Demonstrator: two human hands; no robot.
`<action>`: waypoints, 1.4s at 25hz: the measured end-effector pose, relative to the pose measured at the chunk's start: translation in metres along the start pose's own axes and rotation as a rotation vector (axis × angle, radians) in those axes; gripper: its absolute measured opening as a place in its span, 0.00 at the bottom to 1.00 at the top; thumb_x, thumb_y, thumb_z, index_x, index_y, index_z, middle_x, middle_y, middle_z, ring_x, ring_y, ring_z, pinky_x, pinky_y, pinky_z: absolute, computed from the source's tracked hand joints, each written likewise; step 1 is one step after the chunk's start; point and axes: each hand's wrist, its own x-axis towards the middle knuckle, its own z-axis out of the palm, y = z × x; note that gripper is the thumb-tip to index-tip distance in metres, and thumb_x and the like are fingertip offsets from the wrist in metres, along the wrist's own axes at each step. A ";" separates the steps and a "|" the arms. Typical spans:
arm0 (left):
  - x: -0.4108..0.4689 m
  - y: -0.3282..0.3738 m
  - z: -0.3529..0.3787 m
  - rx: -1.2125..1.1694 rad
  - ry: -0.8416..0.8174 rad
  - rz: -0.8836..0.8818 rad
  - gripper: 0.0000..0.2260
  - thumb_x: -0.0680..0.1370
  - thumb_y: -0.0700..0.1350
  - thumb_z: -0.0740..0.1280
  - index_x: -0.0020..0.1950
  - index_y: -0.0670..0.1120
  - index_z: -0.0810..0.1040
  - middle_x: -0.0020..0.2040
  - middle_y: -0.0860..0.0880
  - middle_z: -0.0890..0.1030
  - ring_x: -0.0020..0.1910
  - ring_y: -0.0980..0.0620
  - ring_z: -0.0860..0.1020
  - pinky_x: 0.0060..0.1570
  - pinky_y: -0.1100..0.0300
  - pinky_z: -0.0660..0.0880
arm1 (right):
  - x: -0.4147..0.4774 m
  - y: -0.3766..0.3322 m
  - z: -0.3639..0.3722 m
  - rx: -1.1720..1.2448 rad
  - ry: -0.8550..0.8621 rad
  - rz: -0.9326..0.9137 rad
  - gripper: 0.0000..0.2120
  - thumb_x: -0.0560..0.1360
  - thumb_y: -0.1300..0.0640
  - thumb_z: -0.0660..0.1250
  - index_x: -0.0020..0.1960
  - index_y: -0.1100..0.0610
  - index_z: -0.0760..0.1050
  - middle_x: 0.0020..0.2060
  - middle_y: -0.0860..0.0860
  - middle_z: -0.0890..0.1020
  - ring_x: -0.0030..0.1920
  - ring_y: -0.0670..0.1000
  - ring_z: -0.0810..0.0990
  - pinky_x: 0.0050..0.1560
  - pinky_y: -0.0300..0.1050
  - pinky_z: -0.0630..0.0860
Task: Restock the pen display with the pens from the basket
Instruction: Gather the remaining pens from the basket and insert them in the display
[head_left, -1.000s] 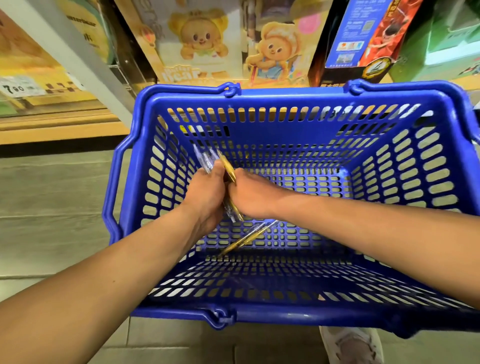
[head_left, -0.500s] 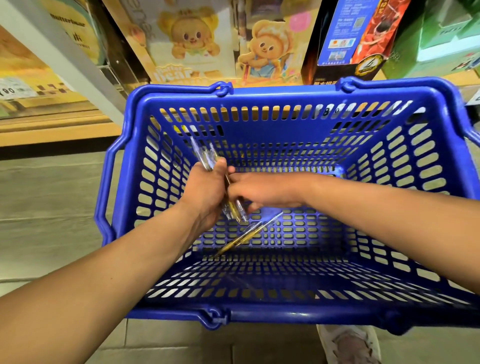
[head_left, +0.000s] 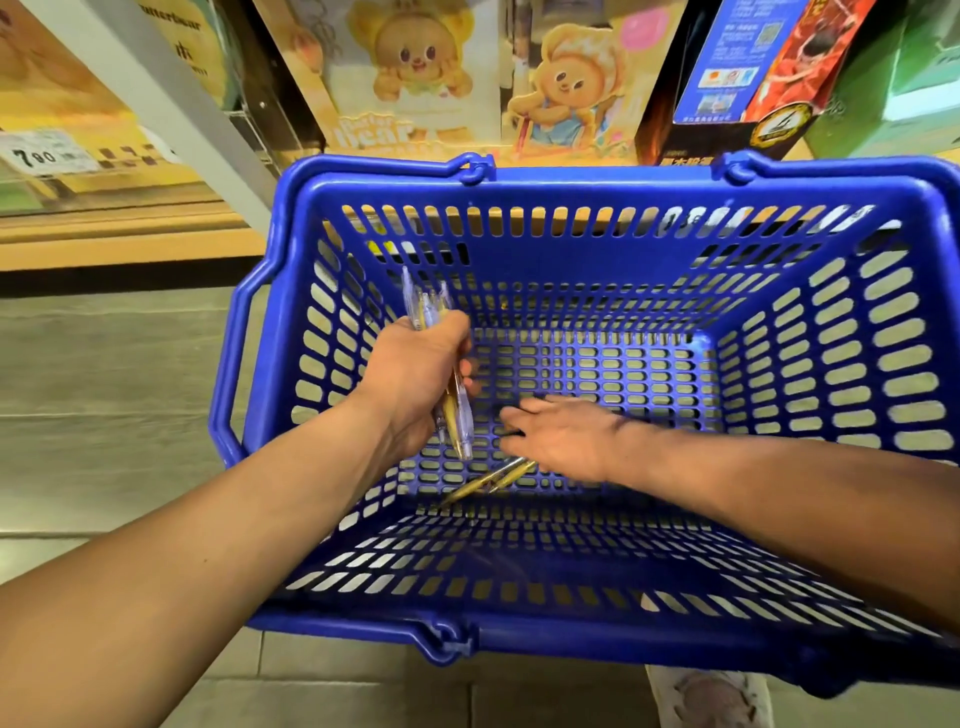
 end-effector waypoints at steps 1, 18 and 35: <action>0.000 0.000 -0.001 0.002 -0.006 -0.001 0.10 0.80 0.37 0.64 0.40 0.45 0.69 0.33 0.47 0.71 0.27 0.53 0.68 0.25 0.60 0.68 | 0.000 0.000 -0.001 -0.013 -0.035 -0.023 0.26 0.78 0.65 0.67 0.73 0.53 0.66 0.74 0.57 0.67 0.71 0.58 0.69 0.68 0.55 0.72; 0.015 -0.006 0.022 -0.072 0.120 -0.049 0.05 0.84 0.40 0.63 0.58 0.40 0.75 0.41 0.44 0.82 0.35 0.50 0.82 0.33 0.56 0.82 | -0.057 0.021 -0.076 1.848 0.206 0.472 0.06 0.80 0.54 0.69 0.50 0.57 0.80 0.39 0.51 0.82 0.43 0.46 0.85 0.43 0.37 0.81; 0.028 -0.016 0.032 -0.015 0.170 -0.012 0.12 0.84 0.43 0.64 0.62 0.35 0.76 0.40 0.45 0.83 0.34 0.52 0.84 0.33 0.52 0.84 | -0.049 0.009 -0.085 1.484 0.372 0.495 0.08 0.81 0.51 0.66 0.47 0.49 0.82 0.40 0.49 0.87 0.43 0.47 0.87 0.51 0.46 0.84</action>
